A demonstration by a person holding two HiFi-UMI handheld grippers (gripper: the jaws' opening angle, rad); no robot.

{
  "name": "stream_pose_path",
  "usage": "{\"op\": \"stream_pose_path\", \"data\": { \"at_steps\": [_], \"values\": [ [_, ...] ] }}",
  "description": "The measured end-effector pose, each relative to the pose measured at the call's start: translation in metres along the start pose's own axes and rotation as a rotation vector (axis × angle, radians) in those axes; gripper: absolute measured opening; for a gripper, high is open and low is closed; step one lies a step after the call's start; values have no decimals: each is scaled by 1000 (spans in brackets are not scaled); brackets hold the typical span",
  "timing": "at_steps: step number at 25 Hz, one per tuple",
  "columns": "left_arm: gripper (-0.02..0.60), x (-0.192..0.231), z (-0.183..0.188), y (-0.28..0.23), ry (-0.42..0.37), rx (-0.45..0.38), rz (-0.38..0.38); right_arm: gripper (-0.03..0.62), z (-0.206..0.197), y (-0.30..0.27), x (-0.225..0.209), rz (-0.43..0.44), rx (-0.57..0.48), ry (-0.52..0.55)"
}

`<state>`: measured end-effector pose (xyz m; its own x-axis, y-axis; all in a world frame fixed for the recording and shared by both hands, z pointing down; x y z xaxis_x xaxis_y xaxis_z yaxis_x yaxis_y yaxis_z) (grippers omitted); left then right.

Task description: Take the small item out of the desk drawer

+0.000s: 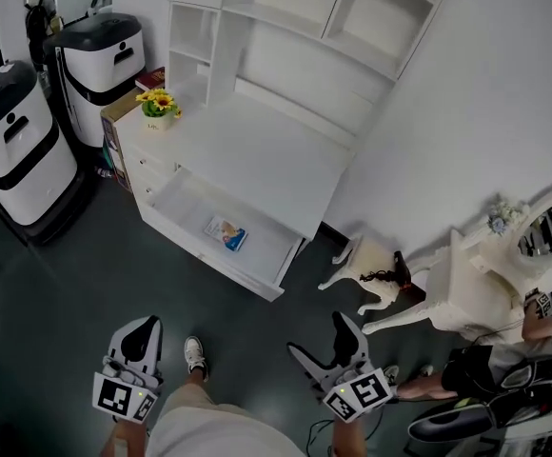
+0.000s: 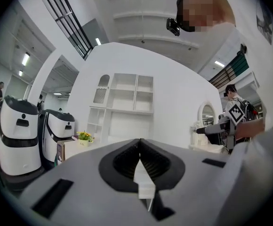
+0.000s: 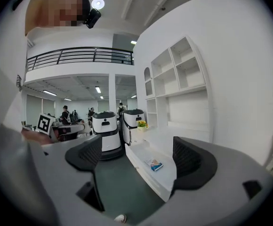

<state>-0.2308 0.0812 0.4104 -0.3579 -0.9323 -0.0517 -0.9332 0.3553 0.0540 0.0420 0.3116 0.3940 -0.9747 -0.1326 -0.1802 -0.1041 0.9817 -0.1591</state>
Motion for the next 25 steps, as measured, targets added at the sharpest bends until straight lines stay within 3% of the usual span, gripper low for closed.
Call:
{"op": "stream_pose_path", "data": {
  "at_steps": [5, 11, 19, 25],
  "values": [
    [14, 68, -3, -76, 43, -9, -45, 462, 31, -89, -16, -21, 34, 28],
    [14, 119, -12, -144, 66, 2, -118, 462, 50, -158, -26, -54, 66, 41],
    [14, 130, -23, -197, 104, 38, -153, 462, 53, -199, -57, -65, 114, 6],
    [14, 132, -27, -225, 84, 48, -105, 462, 47, -232, -93, -10, 124, 5]
  ]
}}
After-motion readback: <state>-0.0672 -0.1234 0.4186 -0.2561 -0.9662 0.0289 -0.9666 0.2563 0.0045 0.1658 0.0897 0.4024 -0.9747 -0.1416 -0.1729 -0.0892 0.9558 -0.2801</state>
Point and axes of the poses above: the fingertips, and each gripper's own axes: y backward along the fingers, x to its left, z out of its top, the point moved 8 cm from there along y, backward along the fingers, and after that the axes turned 6 degrees about -y, right-handed, at the moved point
